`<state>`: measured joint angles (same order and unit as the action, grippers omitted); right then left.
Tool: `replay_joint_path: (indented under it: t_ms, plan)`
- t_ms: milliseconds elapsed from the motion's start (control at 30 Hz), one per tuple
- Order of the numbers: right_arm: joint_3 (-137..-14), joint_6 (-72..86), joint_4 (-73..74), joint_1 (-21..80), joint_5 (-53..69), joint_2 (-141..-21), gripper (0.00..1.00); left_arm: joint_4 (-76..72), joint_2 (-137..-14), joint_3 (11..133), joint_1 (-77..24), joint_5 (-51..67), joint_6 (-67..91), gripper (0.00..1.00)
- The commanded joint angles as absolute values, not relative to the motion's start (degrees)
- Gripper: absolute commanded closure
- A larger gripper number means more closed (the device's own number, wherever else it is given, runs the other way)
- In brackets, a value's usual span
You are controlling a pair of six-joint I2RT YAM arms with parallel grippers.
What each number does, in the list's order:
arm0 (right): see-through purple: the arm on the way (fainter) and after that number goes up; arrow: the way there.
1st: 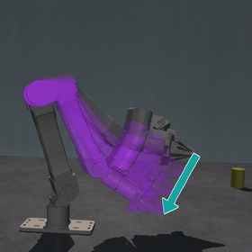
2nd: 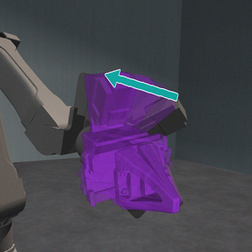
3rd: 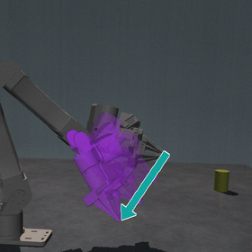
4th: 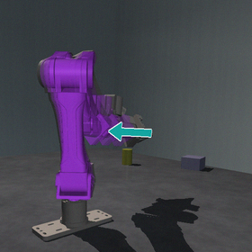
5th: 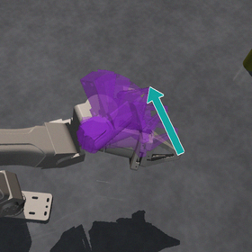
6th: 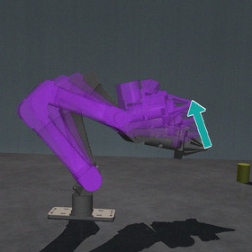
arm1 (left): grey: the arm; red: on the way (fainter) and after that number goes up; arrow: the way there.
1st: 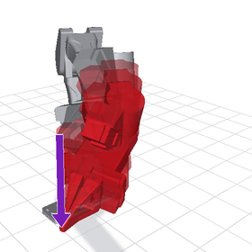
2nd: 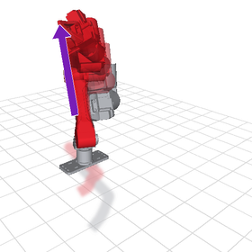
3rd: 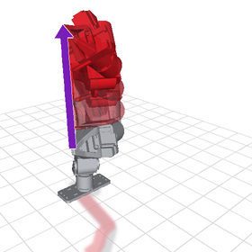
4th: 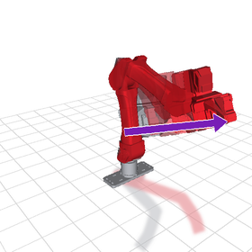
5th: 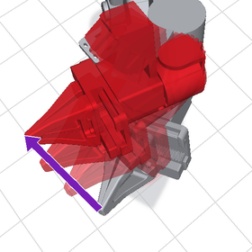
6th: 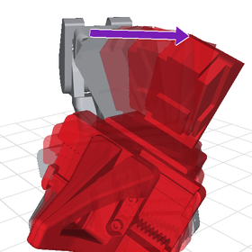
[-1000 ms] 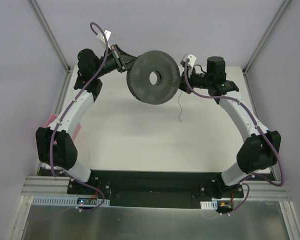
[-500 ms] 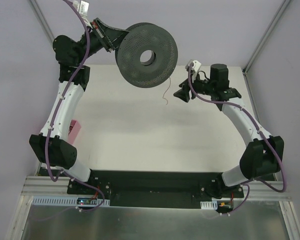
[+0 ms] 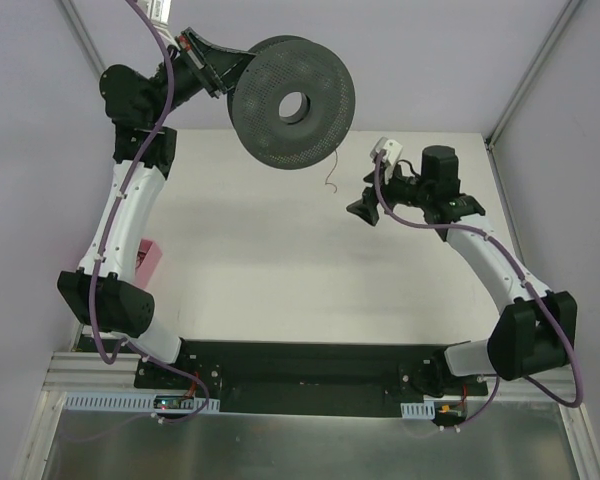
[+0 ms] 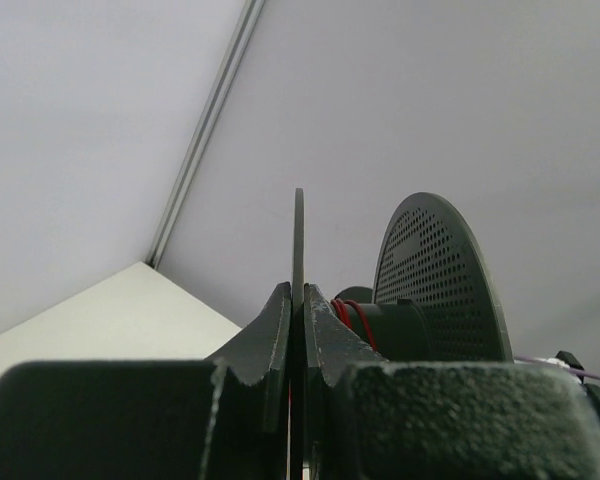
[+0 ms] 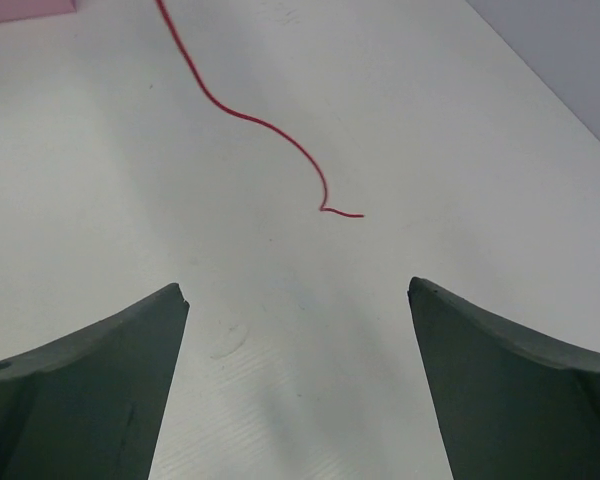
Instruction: Wrap the cables
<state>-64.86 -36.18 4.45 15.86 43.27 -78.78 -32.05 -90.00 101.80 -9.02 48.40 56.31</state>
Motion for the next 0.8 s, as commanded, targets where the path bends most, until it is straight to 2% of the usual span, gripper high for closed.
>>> replay_joint_path:
  t_ms: [0, 100, 333, 600, 767]
  plan:
    - [-62.9, -44.2, 2.8, 16.8, 40.5, -77.6, 0.06, -33.0, -88.9, 105.9, -9.1, 44.2, 60.1, 1.0]
    - [-56.2, -44.2, -9.7, 15.8, 37.5, -76.7, 0.05, -32.2, -89.1, 106.2, -9.1, 44.0, 61.1, 1.0]
    - [-56.6, -37.0, -15.4, 17.1, 41.9, -80.8, 0.16, -31.5, -88.4, 105.9, -9.1, 43.0, 60.9, 1.0]
    - [-55.5, -32.9, -19.6, 23.4, 44.3, -82.5, 0.13, -30.7, -86.5, 104.1, -9.1, 43.2, 59.5, 1.0]
    - [-57.5, -30.7, -22.1, 23.0, 38.8, -85.5, 0.12, -30.1, -86.0, 104.7, -9.1, 43.2, 59.5, 1.0]
